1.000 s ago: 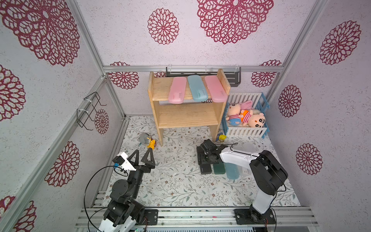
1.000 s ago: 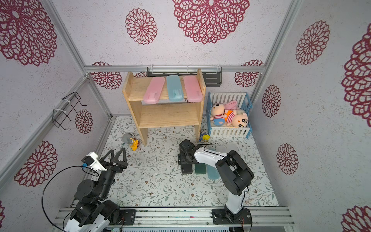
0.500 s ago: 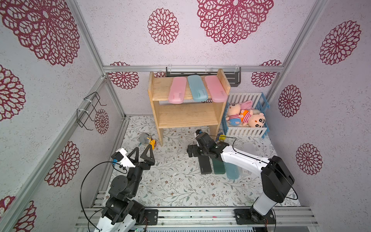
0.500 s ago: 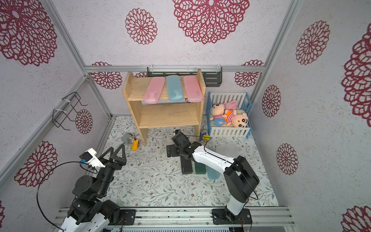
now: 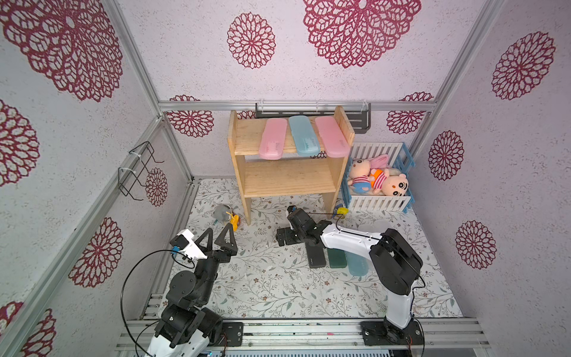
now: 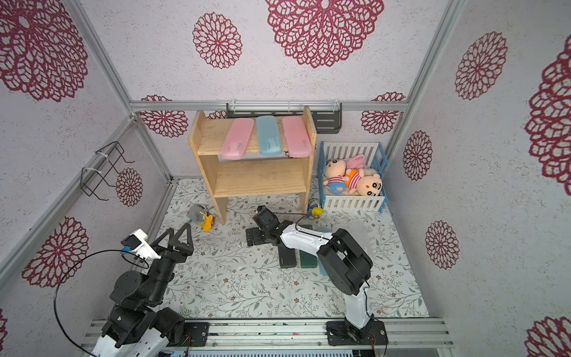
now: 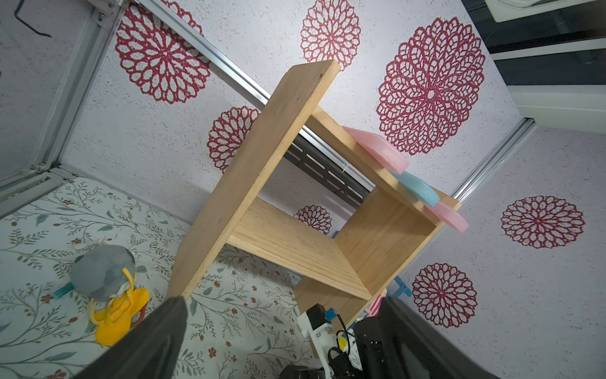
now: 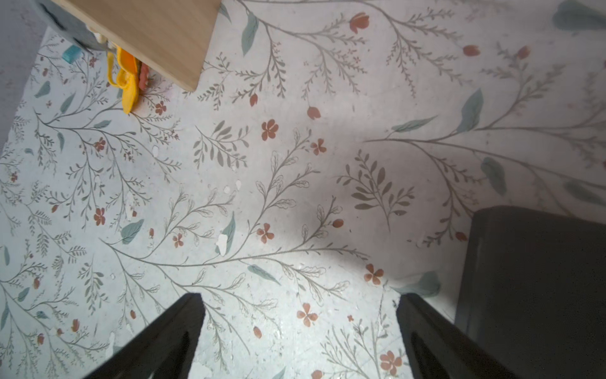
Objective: Remove the pencil cases from the shelf
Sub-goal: Move the pencil case to the center of the board, then pick up the pencil case from the shelf.
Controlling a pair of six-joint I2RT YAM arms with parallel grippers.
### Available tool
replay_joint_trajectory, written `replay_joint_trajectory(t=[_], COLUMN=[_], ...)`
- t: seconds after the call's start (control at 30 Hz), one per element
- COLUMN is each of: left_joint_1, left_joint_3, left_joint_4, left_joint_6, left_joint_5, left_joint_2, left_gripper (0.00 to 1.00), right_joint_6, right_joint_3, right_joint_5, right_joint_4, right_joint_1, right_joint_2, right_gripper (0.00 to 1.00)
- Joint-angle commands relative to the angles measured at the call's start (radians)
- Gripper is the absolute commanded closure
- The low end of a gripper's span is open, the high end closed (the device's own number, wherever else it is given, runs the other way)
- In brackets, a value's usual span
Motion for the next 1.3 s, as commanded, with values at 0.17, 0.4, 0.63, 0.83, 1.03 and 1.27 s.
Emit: replay_joint_trajectory(t=[0.17, 0.4, 0.63, 0.83, 1.03, 1.27], left_joint_1=[-0.005, -0.005, -0.004, -0.005, -0.009, -0.008], left_joint_3=[0.014, 0.031, 0.055, 0.144, 0.348, 0.543], left_joint_4=[-0.039, -0.035, 0.01, 0.261, 0.342, 0.311], left_joint_6=[0.012, -0.025, -0.291, -0.485, -0.645, -0.688], left_joint_5=[-0.024, 0.002, -0.014, 0.13, 0.202, 0.175], left_joint_2=[-0.038, -0.011, 0.1, 0.346, 0.577, 0.764], left_gripper=[0.03, 0.03, 0.03, 0.03, 0.03, 0.03], right_joint_6=[0.029, 0.022, 0.012, -0.002, -0.015, -0.018], right_joint_3=[-0.068, -0.129, -0.195, -0.202, -0.18, -0.22], right_joint_5=[0.033, 0.061, 0.095, 0.068, 0.05, 0.046], right_joint_4=[0.077, 0.073, 0.06, 0.103, 0.094, 0.054], right_joint_1=[-0.018, -0.035, -0.062, -0.054, -0.055, -0.068], right_joint_2=[-0.012, -0.034, -0.1, -0.238, -0.365, -0.478], right_gripper=[0.01, 0.01, 0.01, 0.01, 0.01, 0.01])
